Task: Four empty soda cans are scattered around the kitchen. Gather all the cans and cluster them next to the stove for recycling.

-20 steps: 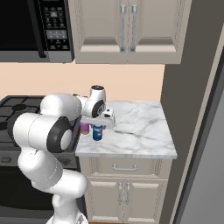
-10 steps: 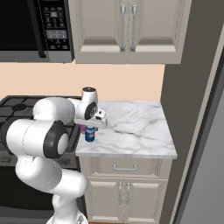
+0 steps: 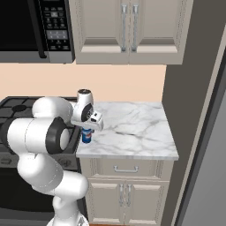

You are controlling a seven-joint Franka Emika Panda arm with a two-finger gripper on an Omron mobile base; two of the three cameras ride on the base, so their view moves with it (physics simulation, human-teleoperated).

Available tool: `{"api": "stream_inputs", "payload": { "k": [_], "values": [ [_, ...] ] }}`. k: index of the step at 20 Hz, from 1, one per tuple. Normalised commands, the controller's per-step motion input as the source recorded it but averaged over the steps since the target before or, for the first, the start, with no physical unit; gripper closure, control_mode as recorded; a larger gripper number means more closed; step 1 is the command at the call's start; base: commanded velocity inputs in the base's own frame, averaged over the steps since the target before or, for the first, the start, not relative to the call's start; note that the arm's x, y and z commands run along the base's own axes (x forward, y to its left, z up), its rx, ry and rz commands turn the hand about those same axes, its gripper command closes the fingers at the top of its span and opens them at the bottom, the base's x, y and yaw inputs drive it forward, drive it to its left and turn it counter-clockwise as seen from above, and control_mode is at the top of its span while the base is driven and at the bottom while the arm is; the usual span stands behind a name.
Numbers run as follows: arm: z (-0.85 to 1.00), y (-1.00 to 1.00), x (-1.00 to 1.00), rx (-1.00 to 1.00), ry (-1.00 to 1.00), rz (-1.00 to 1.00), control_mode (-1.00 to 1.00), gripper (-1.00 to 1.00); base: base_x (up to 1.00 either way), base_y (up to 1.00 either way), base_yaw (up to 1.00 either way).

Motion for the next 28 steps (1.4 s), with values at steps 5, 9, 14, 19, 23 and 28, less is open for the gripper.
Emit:
{"api": "stream_inputs", "payload": {
  "k": [5,9,14,19,23,28],
  "values": [
    [-0.16,0.15,0.0,0.0,0.0,-0.06,-1.0,1.0,0.0,0.0,0.0],
    [-0.11,0.12,0.0,0.0,0.03,-0.04,-1.0,1.0,0.0,0.0,0.0],
    [-0.09,0.03,0.0,0.0,0.02,-0.02,-1.0,1.0,0.0,0.0,0.0],
    [-0.04,0.0,0.0,0.0,0.02,0.0,-1.0,1.0,0.0,0.0,0.0],
    [0.0,0.0,0.0,0.0,0.0,0.0,-1.0,1.0,0.0,0.0,0.0],
    [0.0,0.0,0.0,0.0,0.0,0.0,-1.0,-1.0,0.0,0.0,0.0]
  ]
}}
